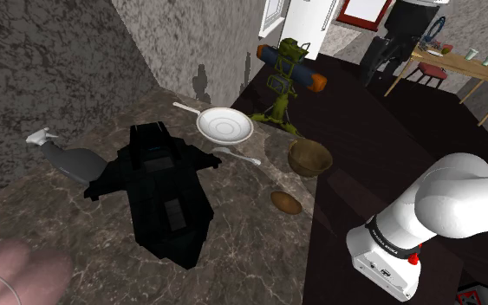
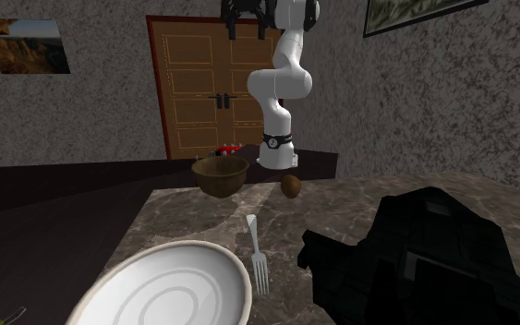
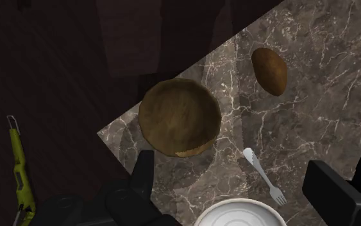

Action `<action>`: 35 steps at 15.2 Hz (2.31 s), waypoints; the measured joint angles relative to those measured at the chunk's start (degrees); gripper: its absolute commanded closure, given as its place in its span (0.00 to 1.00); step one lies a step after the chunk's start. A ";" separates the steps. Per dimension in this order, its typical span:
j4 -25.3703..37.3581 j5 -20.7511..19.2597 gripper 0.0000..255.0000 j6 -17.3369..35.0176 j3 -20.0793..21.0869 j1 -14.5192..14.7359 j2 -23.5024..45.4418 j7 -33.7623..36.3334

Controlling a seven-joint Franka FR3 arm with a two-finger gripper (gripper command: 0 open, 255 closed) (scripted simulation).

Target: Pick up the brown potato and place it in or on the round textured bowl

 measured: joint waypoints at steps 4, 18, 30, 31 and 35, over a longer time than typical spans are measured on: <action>-4.36 0.78 0.00 3.62 0.97 0.52 -0.72 0.97; -27.90 6.71 0.00 29.83 8.52 5.35 1.53 7.10; -36.60 10.11 0.00 62.56 17.63 8.44 25.23 14.04; -36.90 9.69 0.00 65.27 18.30 8.16 27.54 14.68; -36.47 7.47 0.00 72.06 20.32 6.73 34.65 17.31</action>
